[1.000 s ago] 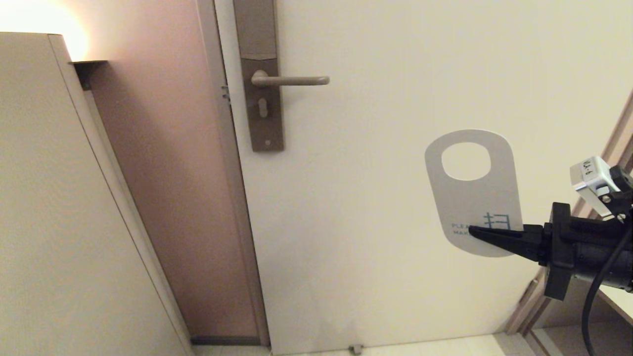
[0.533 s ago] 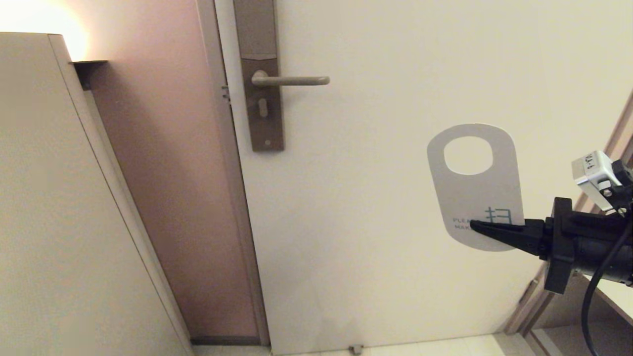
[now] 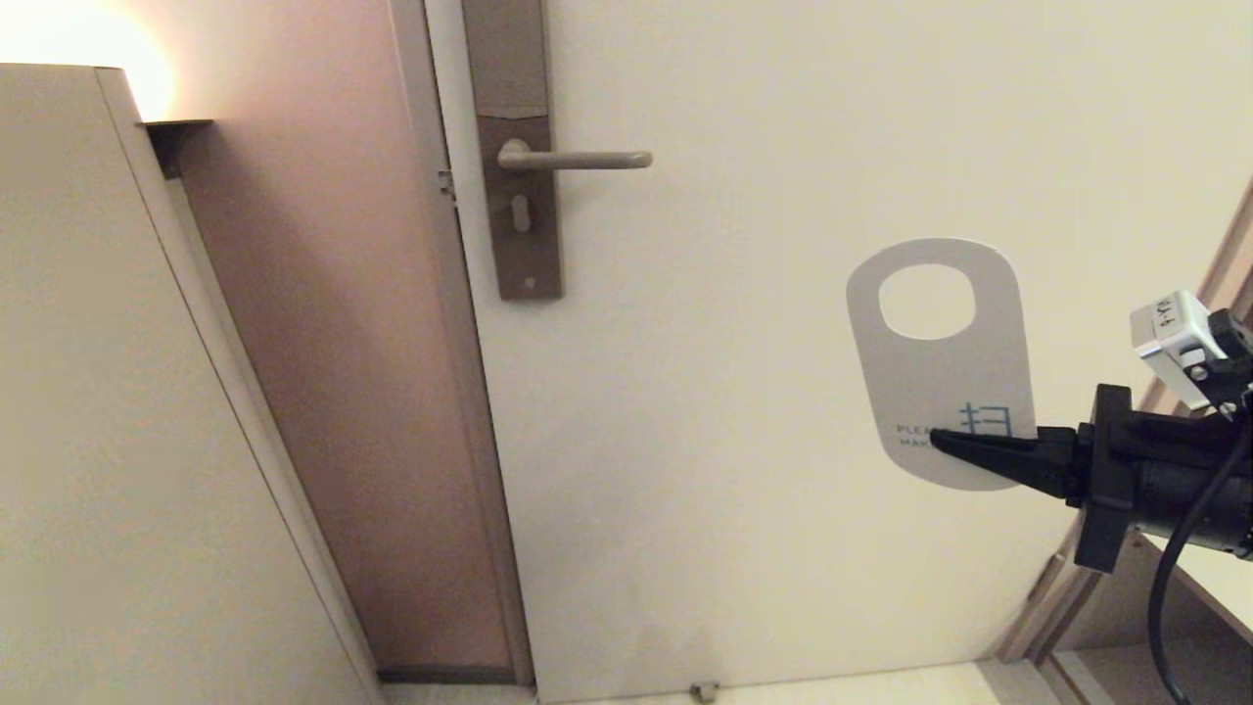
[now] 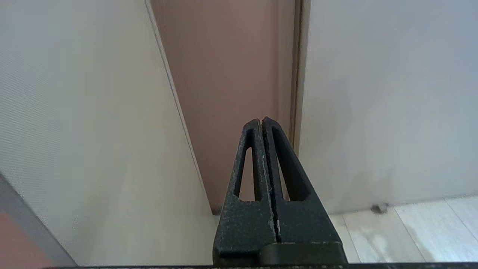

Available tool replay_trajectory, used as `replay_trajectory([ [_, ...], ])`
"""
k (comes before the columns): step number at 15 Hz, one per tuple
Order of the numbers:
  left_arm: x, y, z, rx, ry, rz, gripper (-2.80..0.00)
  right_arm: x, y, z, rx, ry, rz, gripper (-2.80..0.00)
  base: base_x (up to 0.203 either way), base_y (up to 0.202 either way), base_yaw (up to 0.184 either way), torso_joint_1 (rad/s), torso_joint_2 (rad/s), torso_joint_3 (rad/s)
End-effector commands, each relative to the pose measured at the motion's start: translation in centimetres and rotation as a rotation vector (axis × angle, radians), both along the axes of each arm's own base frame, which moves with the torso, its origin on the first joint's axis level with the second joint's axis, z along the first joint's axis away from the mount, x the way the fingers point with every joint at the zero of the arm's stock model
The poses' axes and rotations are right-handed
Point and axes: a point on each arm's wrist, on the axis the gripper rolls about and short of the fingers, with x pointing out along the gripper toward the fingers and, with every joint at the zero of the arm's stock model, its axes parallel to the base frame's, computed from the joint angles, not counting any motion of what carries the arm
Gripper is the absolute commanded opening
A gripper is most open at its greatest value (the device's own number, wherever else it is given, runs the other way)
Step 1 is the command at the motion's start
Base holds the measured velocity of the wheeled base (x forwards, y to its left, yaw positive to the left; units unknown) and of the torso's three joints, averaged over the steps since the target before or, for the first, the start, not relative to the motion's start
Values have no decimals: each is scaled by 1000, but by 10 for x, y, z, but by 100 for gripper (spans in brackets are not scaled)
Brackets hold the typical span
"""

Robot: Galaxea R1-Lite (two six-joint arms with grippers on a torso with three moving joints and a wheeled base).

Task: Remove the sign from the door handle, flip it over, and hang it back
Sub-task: Hang the sign back with the other side facing out

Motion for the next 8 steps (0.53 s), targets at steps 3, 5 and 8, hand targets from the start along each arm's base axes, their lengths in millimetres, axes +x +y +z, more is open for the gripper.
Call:
replay_trajectory([
  [3, 0, 1, 6, 1, -63, 57, -280, 1, 0, 0, 0, -3, 4, -280, 0, 0, 0, 0, 0, 0],
  [5, -1, 3, 7, 4, -77, 147, -280, 3, 1, -1, -1, 4, 7, -280, 0, 0, 0, 0, 0, 0],
  [8, -2, 5, 5, -12, -74, 208, -280, 6, 1, -1, -3, 3, 6, -280, 0, 0, 0, 0, 0, 0],
])
